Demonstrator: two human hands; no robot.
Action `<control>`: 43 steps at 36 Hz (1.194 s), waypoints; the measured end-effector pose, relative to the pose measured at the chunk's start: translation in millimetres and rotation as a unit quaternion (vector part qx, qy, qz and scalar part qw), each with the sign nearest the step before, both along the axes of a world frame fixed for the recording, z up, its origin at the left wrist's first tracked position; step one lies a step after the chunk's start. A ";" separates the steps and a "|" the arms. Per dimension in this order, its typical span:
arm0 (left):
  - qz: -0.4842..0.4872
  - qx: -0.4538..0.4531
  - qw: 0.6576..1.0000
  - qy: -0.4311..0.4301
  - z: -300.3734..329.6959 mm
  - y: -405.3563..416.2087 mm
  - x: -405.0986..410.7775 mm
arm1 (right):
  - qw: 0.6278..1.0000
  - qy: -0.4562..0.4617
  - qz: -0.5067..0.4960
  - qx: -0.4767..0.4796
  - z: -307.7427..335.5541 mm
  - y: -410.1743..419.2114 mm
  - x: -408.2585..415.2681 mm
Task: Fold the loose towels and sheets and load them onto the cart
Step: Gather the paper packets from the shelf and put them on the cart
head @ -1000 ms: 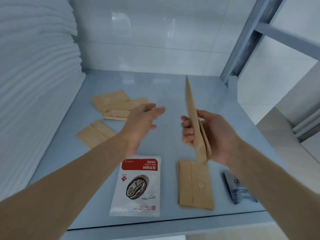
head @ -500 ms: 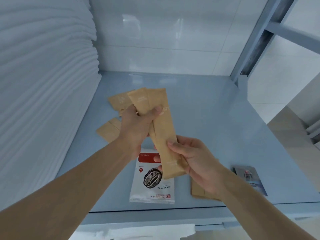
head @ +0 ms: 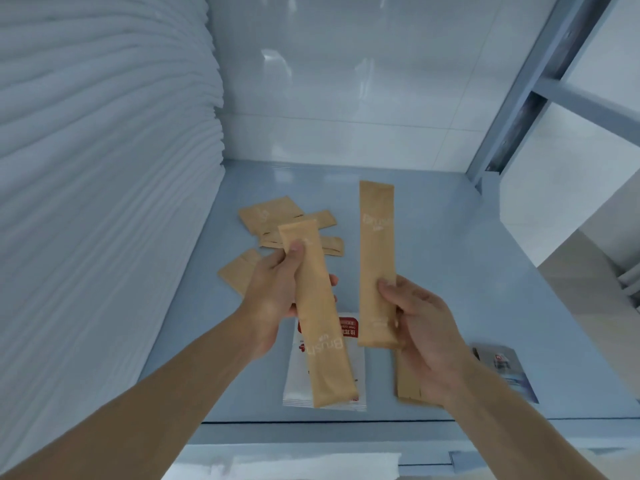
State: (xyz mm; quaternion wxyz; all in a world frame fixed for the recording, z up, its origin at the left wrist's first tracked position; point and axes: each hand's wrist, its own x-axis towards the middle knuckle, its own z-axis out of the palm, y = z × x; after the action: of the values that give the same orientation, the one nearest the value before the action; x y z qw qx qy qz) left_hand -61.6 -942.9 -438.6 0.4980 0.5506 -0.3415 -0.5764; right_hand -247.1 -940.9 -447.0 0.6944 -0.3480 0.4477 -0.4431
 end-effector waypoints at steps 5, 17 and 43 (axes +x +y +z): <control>0.053 0.025 0.997 -0.042 2.5 4.7 10.2 | 0.992 0.101 0.046 -0.061 3.2 17.0 32.4; 0.138 0.066 0.986 -0.066 4.1 25.9 44.7 | 0.932 0.299 0.133 -0.157 -16.9 42.3 94.8; 0.147 0.101 0.903 -0.392 -54.8 7.7 70.1 | 0.668 0.635 0.202 -0.332 -43.3 -45.2 147.0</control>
State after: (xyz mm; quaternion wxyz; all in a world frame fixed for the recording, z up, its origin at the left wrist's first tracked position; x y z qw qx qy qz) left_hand 8.4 -935.1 -493.4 0.3450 0.8232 -0.3646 -0.2655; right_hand -100.1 -986.2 -490.3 0.1534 -0.8348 0.5221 -0.0832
